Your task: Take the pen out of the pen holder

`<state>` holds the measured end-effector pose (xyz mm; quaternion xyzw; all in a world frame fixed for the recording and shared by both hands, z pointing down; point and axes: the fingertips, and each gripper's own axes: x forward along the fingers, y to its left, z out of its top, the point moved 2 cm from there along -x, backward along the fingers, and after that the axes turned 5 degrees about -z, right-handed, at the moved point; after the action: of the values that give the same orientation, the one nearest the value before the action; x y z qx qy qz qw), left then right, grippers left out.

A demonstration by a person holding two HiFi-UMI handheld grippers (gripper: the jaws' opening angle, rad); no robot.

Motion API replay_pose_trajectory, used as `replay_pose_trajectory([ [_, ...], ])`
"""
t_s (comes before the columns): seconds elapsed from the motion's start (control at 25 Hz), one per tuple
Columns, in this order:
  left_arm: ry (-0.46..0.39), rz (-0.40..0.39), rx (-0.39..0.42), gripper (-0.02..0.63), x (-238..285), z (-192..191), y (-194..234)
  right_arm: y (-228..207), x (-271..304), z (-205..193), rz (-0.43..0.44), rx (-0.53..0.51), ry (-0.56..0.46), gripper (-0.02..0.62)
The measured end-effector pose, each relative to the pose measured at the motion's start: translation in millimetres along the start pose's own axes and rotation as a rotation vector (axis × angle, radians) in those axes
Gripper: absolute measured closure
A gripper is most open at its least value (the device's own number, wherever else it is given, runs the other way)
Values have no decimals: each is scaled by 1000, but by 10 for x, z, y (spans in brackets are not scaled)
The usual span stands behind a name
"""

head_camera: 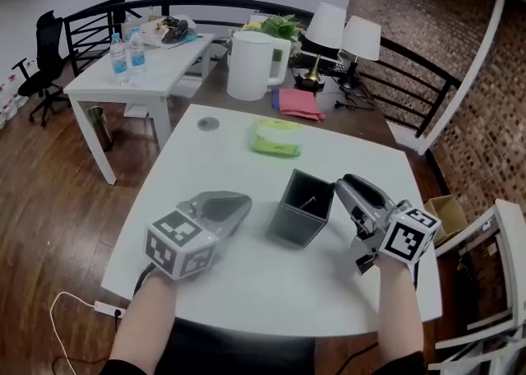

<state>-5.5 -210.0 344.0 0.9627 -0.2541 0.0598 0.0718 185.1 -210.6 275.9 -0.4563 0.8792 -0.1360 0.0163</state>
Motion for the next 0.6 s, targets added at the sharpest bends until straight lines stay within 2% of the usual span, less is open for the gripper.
replay_pose_trajectory([
  [0.12, -1, 2, 2, 606, -3, -4, 3, 20, 66, -49, 21, 36, 17, 459],
  [0.4, -1, 1, 9, 606, 6, 5, -2, 83, 152, -61, 20, -21, 44, 483],
  [0.6, 1, -5, 12, 606, 5, -1, 2, 77, 159, -112, 27, -17, 41, 497],
])
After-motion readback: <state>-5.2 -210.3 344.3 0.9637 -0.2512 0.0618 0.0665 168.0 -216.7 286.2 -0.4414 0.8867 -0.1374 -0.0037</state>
